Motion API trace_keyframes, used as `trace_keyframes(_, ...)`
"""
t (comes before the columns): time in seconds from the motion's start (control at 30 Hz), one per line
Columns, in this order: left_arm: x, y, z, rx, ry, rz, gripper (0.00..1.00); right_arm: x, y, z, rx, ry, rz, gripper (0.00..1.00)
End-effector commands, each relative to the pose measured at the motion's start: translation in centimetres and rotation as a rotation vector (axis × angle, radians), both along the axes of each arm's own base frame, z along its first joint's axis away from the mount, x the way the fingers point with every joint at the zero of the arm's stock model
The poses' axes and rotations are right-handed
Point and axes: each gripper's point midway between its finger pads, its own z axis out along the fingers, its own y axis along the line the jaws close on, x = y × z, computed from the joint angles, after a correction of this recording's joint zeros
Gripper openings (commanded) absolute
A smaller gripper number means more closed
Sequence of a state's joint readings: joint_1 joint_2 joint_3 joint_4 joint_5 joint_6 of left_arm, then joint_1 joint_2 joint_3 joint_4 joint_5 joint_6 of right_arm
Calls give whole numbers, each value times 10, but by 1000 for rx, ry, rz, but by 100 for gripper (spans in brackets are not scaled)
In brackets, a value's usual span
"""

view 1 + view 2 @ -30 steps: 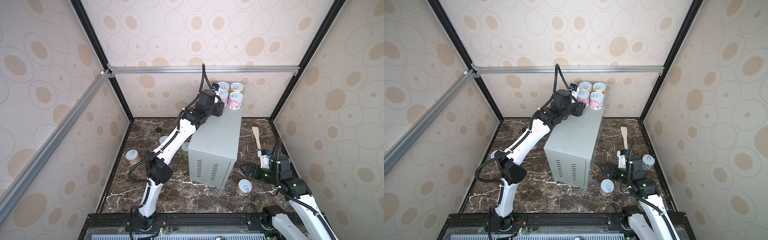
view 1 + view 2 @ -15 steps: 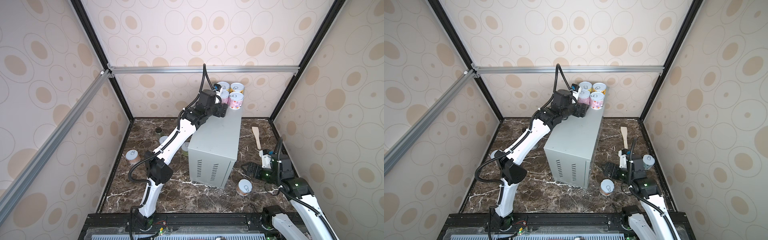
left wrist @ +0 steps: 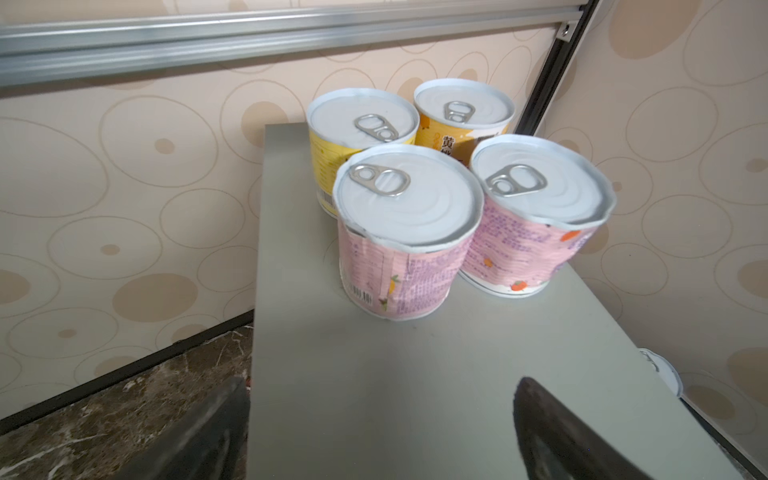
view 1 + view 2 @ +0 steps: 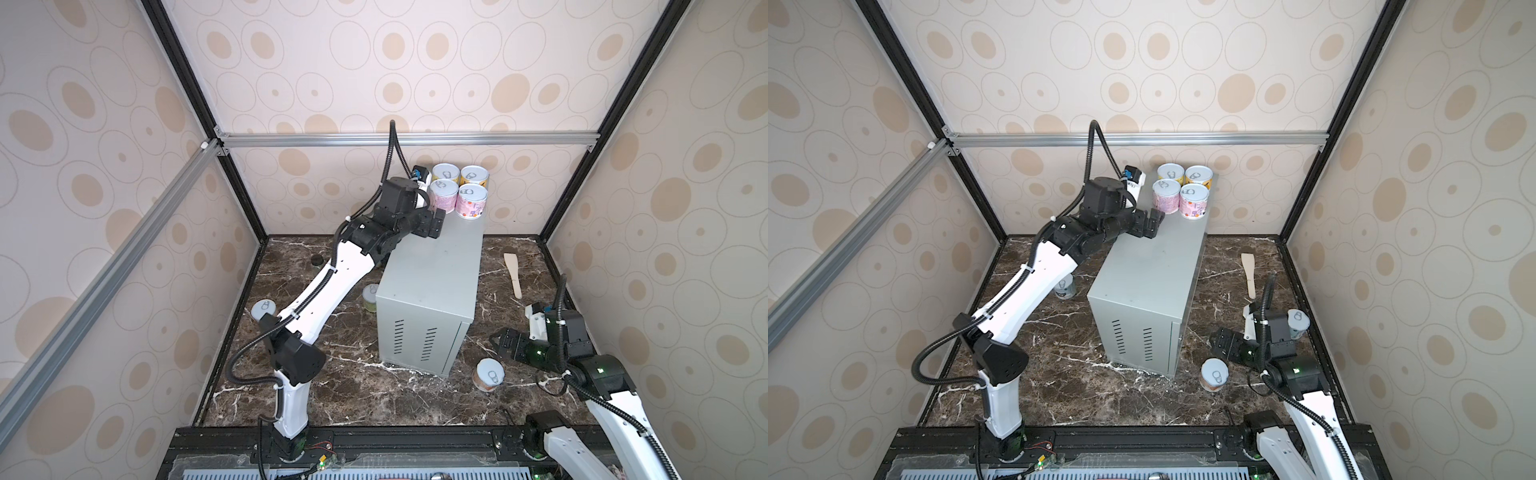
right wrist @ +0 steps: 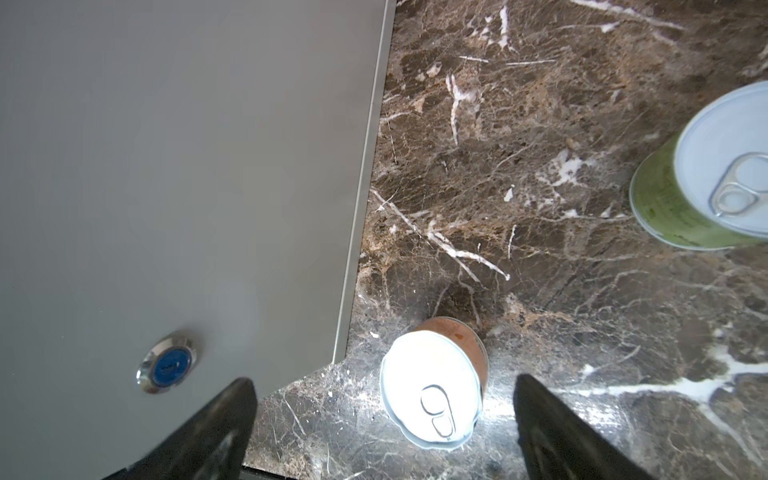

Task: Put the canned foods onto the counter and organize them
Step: 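Open the left gripper and pull back while the right gripper lowers toward a white-lidded can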

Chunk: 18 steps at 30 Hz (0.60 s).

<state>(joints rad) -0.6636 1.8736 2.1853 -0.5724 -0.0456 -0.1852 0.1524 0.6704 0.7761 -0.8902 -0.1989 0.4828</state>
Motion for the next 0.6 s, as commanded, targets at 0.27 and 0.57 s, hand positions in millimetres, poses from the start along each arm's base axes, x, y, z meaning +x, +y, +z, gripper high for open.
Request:
trace_keyframes(0.27, -71, 67, 14, -90, -84, 59, 99, -23, -3, -14, -72, 55, -36, 99)
trace_keyframes(0.57, -123, 133, -37, -111, -38, 197, 99, -26, 11, -38, -162, 82, 2, 99)
